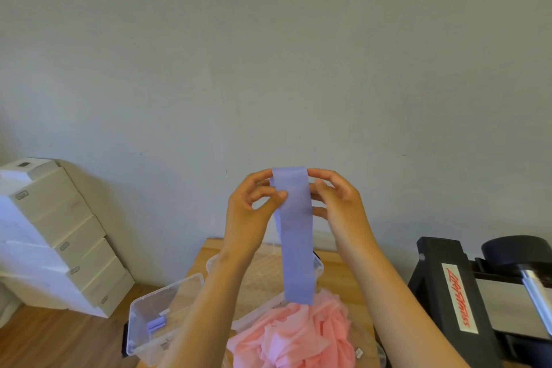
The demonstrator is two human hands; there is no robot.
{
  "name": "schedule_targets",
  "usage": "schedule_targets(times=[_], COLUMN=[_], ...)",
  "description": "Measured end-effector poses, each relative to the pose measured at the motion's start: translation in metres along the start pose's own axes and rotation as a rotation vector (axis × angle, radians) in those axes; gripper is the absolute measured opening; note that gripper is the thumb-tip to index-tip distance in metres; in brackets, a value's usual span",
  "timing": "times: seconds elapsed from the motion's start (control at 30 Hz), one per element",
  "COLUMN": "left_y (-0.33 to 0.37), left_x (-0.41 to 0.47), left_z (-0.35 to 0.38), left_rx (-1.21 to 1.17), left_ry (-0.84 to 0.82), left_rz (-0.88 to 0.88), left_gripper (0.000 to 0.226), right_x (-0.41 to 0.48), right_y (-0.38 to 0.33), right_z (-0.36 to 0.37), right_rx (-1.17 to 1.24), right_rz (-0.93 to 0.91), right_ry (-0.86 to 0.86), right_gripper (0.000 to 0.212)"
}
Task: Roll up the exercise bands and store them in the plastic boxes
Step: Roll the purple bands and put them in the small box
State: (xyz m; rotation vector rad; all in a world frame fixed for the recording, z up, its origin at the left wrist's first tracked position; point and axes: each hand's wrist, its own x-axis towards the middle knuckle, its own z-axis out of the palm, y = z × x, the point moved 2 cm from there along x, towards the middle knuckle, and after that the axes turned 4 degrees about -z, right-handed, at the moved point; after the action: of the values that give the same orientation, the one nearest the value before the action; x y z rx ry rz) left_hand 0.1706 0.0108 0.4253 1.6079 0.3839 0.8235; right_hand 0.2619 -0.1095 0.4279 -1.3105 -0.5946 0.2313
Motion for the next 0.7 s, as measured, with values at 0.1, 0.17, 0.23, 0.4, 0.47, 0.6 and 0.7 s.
schedule_targets(times=[0.1,0.17,0.23,0.4,0.47,0.6,0.7], left_y=[0.011,0.016,0.022,0.034,0.036,0.035,0.031], left_x=[0.008,0.011,0.012,0.016,0.017,0.017,0.015], left_z=[0.001,0.001,0.001,0.0,0.0,0.0,-0.003], left_rx=[0.001,-0.026,-0.059,-0.127,-0.126,-0.085,-0.056], left_ry=[0.012,0.008,-0.006,-0.027,-0.042,-0.062,-0.068], left_rz=[0.016,0.007,0.002,0.004,0.009,0.018,0.021], left_gripper=[0.029,0.027,0.025,0.026,0.027,0.025,0.022], right_x=[0.003,0.005,0.008,0.012,0.014,0.018,0.02], right_y=[-0.012,-0.018,-0.022,-0.032,-0.036,-0.043,-0.046], right_z=[-0.004,-0.005,-0.006,-0.004,-0.001,0.004,0.005], right_rx=[0.052,0.1,0.113,0.076,0.067,0.098,0.098], right_rz=[-0.017,-0.032,-0.042,-0.034,-0.038,-0.042,-0.066], right_ry=[-0.03,-0.023,-0.011,-0.04,-0.06,-0.081,-0.099], right_gripper=[0.025,0.025,0.022,0.017,0.016,0.028,0.034])
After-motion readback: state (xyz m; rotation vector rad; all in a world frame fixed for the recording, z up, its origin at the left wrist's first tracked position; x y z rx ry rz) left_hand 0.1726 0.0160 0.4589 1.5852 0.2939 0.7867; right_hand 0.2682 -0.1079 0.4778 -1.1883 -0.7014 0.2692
